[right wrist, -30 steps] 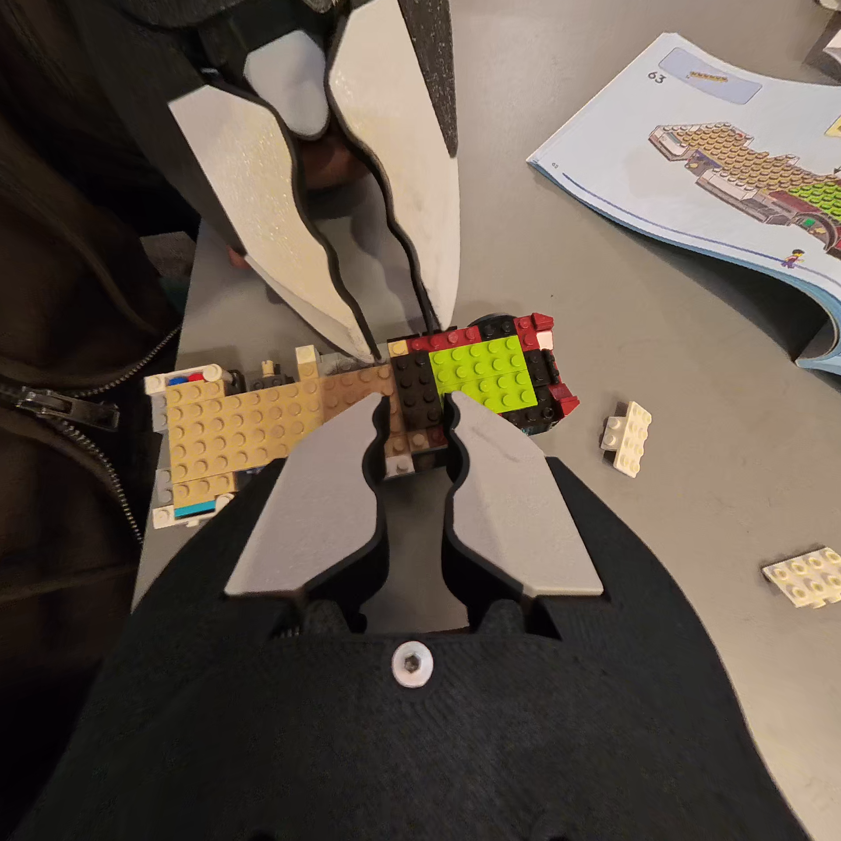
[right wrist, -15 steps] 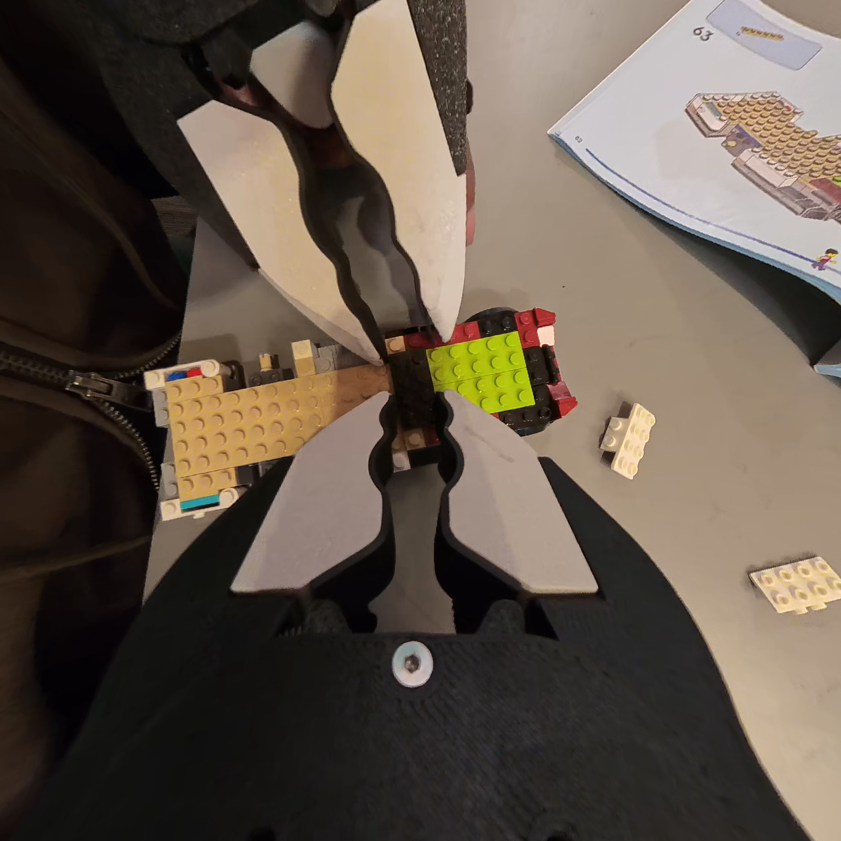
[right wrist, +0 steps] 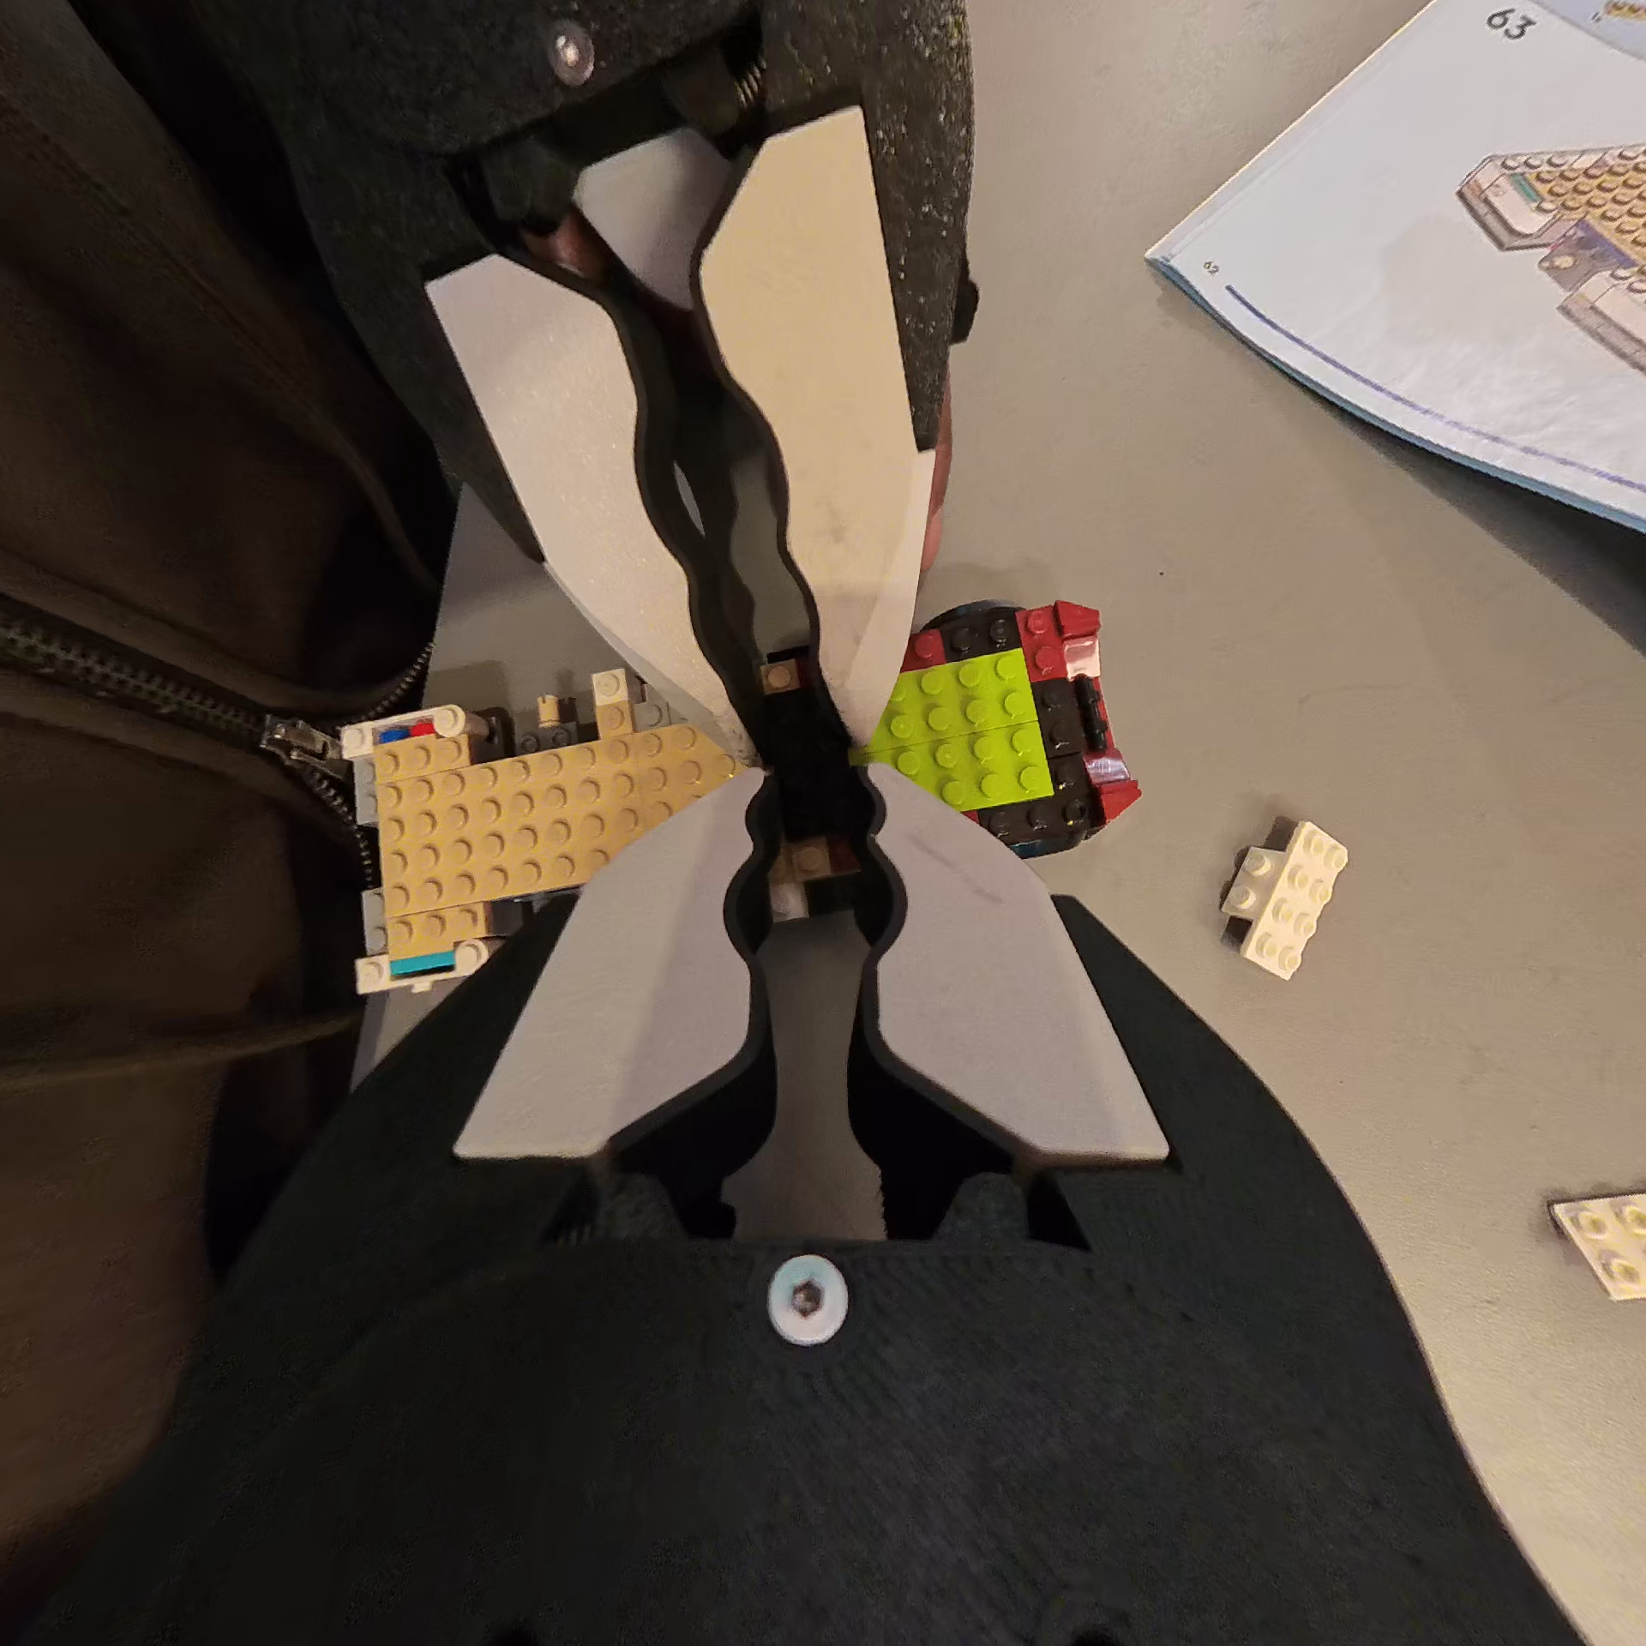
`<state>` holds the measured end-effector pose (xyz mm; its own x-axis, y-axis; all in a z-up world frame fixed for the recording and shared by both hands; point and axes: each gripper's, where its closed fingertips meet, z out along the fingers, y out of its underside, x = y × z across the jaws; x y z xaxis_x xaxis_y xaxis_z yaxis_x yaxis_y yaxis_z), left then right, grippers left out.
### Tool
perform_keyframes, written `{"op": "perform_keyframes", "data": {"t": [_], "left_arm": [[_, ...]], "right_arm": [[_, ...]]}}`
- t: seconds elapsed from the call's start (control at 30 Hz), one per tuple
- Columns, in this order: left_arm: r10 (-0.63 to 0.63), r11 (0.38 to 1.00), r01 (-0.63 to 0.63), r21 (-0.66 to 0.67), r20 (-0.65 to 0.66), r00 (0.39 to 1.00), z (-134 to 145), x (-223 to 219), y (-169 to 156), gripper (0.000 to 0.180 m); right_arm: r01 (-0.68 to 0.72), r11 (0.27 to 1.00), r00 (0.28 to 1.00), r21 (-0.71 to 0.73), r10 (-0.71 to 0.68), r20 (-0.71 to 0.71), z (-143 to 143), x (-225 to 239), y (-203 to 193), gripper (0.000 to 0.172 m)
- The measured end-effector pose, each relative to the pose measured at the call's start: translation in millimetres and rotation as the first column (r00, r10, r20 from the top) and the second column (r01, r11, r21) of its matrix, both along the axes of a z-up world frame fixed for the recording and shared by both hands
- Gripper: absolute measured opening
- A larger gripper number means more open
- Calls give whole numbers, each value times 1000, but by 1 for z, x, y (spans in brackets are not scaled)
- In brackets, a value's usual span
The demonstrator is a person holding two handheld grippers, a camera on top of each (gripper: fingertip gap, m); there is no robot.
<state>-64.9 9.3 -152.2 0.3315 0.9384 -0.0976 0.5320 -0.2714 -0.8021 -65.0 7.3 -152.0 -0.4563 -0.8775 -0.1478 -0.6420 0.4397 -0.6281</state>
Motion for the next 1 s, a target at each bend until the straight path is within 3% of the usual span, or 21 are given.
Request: {"op": "perform_keyframes", "data": {"t": [0.4, 0.47, 0.53, 0.73, 0.87, 1.0], "left_arm": [[-7, 1000, 6, 26, 10, 1000, 0, -2, 1, 17], [2, 999, -2, 35, 13, 1000, 0, -1, 0, 17], [0, 999, -1, 34, 13, 1000, 0, -2, 0, 17], [-11, 999, 10, 42, 14, 1000, 0, 0, 1, 19], [-25, 998, 24, 62, 16, 1000, 1, 1, 2, 26], [-25, 998, 24, 61, 15, 1000, 2, 2, 2, 30]], "right_arm": [[40, 998, 999, -56, -39, 13, 2, -2, 2, 14], [62, 995, 989, -74, -51, 142, 23, 3, 3, 0], [142, 976, 987, -163, -127, 103, 30, -13, -10, 0], [137, 985, 986, -108, -125, 107, 13, -19, -3, 0], [99, 990, 991, -97, -89, 99, 4, -11, 0, 16], [90, 988, 992, -129, -77, 100, 5, -8, -3, 21]]}}
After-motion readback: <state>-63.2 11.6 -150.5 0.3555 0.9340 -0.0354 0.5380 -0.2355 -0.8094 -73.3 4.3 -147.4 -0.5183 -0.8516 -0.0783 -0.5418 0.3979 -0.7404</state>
